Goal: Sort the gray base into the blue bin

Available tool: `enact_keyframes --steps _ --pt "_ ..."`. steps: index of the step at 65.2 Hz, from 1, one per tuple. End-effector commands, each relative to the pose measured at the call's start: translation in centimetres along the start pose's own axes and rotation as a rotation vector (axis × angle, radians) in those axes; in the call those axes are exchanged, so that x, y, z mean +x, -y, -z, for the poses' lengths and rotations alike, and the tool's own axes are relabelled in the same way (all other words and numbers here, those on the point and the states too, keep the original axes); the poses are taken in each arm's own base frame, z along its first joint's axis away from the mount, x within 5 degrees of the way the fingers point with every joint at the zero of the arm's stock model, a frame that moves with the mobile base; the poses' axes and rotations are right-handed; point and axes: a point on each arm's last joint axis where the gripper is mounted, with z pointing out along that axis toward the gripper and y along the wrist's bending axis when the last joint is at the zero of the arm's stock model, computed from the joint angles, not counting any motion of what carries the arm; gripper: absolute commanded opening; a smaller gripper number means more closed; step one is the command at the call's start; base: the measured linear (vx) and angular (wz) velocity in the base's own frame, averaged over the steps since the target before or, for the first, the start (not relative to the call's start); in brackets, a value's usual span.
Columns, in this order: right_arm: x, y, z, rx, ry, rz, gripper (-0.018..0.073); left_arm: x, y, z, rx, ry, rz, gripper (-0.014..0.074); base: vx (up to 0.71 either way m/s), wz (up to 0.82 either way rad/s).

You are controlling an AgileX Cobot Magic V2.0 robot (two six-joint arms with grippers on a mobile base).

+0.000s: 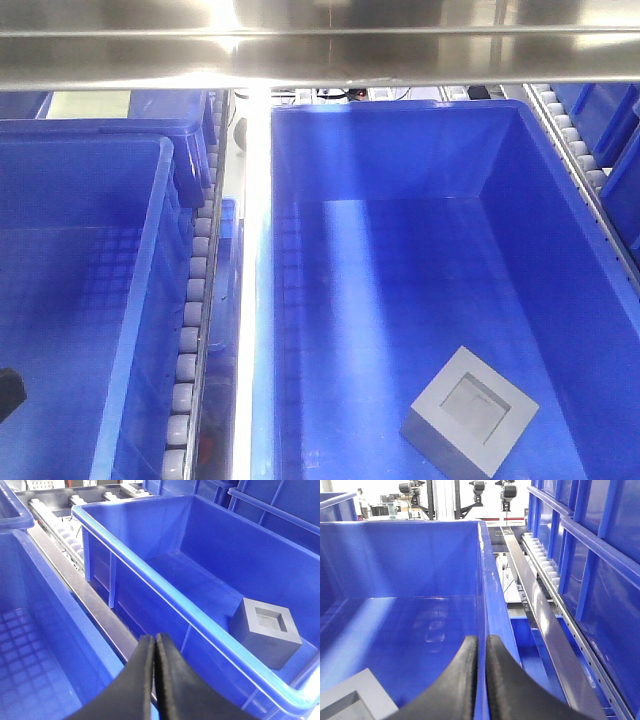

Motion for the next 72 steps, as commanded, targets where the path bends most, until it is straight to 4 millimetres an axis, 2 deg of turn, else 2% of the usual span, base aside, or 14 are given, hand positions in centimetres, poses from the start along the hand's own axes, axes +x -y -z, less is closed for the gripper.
enact_keyframes --steps 1,36,47,59,72 --pt "-0.9 0.0 0.1 0.000 0.091 0.013 -0.0004 -1.5 0.1 0.2 0.008 0.087 0.010 -0.0002 0.00 0.00" --pt "-0.9 0.0 0.1 0.000 0.091 0.013 -0.0004 -1.5 0.2 0.3 0.009 0.089 -0.023 -0.0002 0.00 0.00" --pt "-0.9 0.0 0.1 0.000 0.091 0.013 -0.0004 -1.3 -0.3 1.3 -0.062 0.151 -0.061 -0.0002 0.00 0.00" --pt "-0.9 0.0 0.1 0.000 0.091 0.013 -0.0004 2.2 -1.6 2.8 -0.284 0.238 -0.075 -0.0002 0.00 0.00" --pt "-0.9 0.0 0.1 0.000 0.091 0.013 -0.0004 5.7 -3.0 2.6 -0.561 0.251 -0.035 -0.0002 0.00 0.00"
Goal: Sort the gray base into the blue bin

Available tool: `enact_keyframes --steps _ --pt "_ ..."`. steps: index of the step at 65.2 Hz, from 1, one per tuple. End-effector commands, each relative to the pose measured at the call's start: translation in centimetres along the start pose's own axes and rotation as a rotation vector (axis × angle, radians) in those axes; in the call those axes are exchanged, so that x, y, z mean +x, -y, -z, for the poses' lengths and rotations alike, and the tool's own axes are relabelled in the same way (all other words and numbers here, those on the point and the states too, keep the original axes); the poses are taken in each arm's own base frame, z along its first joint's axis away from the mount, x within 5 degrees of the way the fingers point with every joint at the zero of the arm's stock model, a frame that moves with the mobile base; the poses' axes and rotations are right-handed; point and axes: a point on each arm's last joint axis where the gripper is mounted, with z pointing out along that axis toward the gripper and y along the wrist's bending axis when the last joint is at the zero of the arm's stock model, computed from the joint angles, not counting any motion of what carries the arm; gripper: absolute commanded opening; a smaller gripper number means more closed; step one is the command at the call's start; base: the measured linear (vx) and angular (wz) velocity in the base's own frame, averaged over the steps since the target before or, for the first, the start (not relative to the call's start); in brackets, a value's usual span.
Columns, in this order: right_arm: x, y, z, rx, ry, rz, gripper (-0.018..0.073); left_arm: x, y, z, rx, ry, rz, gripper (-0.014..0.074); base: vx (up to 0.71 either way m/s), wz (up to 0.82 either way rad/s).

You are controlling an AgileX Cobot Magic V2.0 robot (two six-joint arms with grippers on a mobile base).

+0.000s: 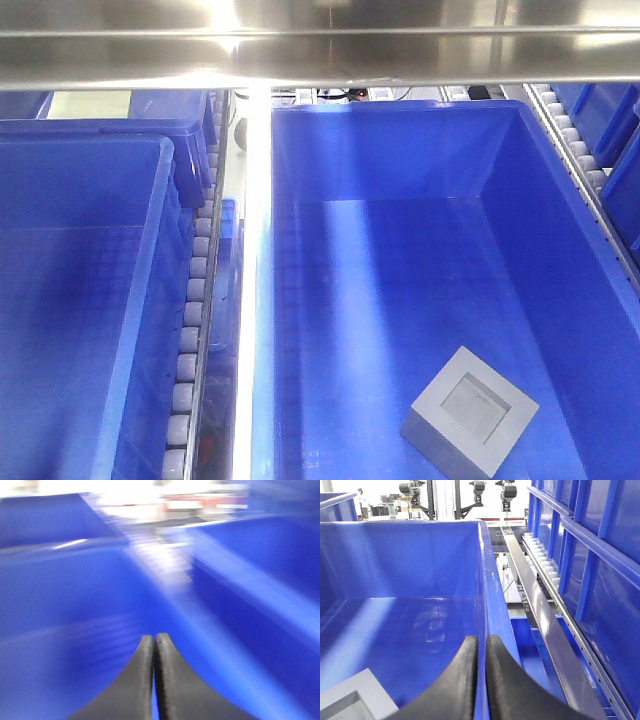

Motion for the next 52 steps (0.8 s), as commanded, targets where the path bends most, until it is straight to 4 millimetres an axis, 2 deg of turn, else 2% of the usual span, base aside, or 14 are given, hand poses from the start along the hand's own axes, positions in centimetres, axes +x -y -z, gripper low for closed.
enact_keyframes --steps 1,9,25,52 --pt "-0.9 0.0 0.1 0.000 0.091 0.013 -0.0004 -0.2 -0.4 0.0 -0.098 0.102 0.013 -0.0002 0.00 0.00" --pt "-0.9 0.0 0.1 0.000 0.091 0.013 -0.0004 0.8 -0.9 -0.6 -0.176 0.140 0.022 -0.0002 0.00 0.00" --pt "-0.9 0.0 0.1 0.000 0.091 0.013 -0.0004 4.2 -1.1 -1.7 -0.185 0.130 0.023 -0.0002 0.00 0.00" --pt "-0.9 0.0 0.1 0.000 0.091 0.013 -0.0004 4.2 -1.1 -1.7 -0.185 0.118 0.023 -0.0002 0.00 0.00"
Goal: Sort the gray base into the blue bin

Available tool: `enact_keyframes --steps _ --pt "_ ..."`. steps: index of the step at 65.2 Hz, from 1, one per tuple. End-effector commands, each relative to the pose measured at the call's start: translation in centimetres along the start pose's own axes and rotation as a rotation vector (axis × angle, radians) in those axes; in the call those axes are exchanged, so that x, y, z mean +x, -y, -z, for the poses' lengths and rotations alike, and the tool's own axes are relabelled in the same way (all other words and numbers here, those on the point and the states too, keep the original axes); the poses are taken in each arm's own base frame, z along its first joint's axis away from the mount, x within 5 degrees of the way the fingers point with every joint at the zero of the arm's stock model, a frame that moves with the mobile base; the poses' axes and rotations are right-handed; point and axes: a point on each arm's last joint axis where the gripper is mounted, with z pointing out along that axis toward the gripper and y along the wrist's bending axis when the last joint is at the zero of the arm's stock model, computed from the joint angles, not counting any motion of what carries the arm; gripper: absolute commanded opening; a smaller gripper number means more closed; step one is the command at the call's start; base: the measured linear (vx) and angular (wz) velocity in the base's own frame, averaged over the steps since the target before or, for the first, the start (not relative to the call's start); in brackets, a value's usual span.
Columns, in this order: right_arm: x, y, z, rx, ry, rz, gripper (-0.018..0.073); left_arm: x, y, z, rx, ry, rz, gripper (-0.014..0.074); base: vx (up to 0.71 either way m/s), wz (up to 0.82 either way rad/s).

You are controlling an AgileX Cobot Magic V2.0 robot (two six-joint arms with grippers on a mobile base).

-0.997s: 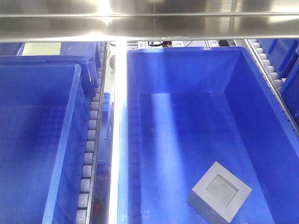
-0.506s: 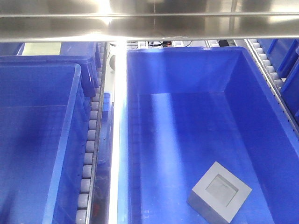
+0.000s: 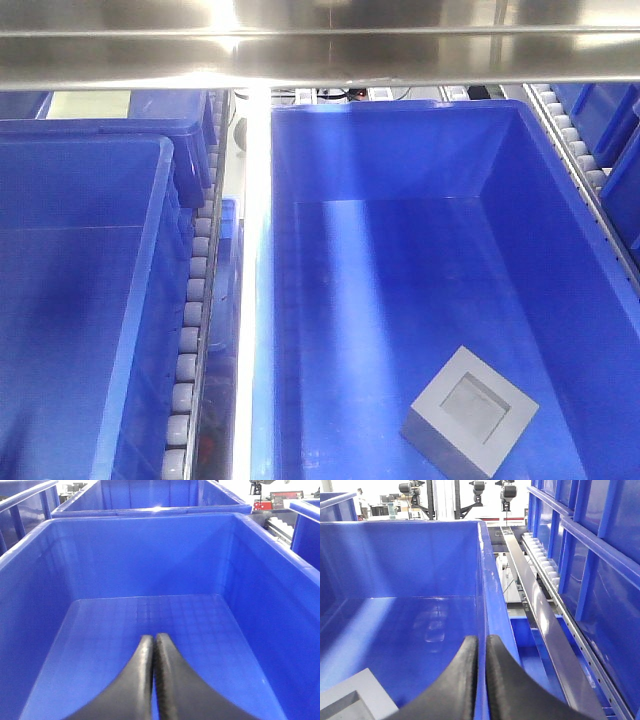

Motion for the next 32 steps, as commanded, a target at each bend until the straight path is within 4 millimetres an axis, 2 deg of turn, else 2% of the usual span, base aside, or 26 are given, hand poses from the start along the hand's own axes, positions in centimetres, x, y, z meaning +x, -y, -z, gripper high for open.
enact_keyframes --steps 1,32 --pt "-0.90 -0.02 0.12 0.000 0.092 0.013 -0.0004 -0.35 -0.03 0.03 -0.004 0.082 0.010 -0.0002 0.00 0.00" --pt "-0.90 -0.02 0.12 0.000 0.092 0.013 -0.0004 -0.36 -0.03 0.03 -0.004 0.082 0.010 -0.0002 0.00 0.00"
